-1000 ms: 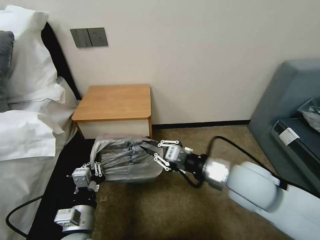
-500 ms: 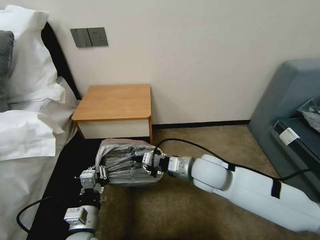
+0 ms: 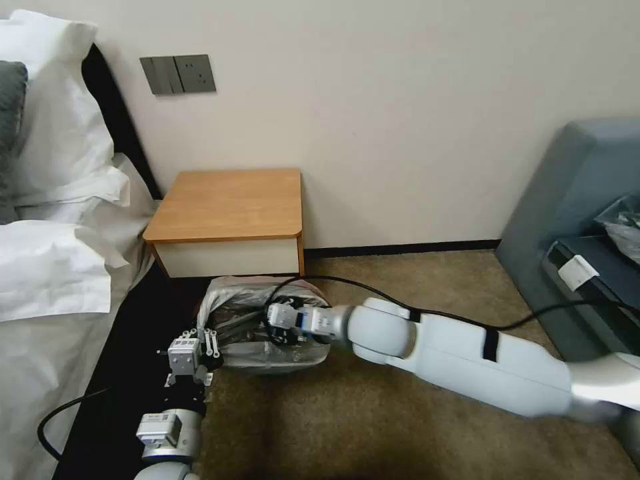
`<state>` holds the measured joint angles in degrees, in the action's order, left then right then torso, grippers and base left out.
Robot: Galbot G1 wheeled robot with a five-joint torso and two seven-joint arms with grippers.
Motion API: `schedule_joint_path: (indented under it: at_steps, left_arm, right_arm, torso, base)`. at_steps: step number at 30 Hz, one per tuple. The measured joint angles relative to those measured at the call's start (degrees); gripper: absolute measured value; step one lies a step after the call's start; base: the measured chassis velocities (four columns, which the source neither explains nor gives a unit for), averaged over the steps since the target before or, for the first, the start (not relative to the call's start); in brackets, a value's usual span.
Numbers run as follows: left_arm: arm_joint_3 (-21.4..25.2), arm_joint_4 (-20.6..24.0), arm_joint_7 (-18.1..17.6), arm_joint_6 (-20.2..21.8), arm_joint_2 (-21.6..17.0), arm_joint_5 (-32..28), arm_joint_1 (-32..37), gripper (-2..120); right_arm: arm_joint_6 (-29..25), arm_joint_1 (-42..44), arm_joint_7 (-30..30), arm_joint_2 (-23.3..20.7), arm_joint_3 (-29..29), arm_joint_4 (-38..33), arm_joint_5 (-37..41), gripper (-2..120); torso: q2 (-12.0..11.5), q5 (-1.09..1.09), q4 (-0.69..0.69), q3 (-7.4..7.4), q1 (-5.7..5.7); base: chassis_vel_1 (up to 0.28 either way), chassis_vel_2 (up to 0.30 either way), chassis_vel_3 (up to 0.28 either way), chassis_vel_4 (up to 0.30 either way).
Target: Pick up the garbage bag from the table and place it over the trash can.
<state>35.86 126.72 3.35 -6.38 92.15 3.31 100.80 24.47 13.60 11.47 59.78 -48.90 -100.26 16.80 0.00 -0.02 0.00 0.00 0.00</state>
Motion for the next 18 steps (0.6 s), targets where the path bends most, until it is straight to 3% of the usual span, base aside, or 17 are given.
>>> schedule_joint_path:
  at_steps: [4, 8, 18]
  left_arm:
    - [-0.1, -0.4, 0.0, 0.1, 0.0, 0.3, -0.3, 7]
    - [-0.1, 0.1, -0.1, 0.2, 0.0, 0.4, 0.0, 7]
    - [0.2, 0.3, -0.3, 0.5, 0.0, -0.7, 0.0, 7]
  right_arm:
    - [0.3, -2.9, -0.2, 6.4, -4.5, 8.1, 0.1, 0]
    - [-0.2, -3.2, -0.2, 9.8, -6.2, 13.5, -0.5, 0]
    - [-0.9, -2.6, -0.7, 8.7, -5.9, 10.9, -0.5, 0]
  torso:
    - [0.0, 0.00, 0.01, 0.00, 0.00]
    - [0.0, 0.01, 0.00, 0.00, 0.00]
    - [0.0, 0.02, 0.00, 0.00, 0.00]
  base:
    - [0.000, 0.000, 0.000, 0.000]
    - [0.000, 0.000, 0.000, 0.000]
    - [0.000, 0.000, 0.000, 0.000]
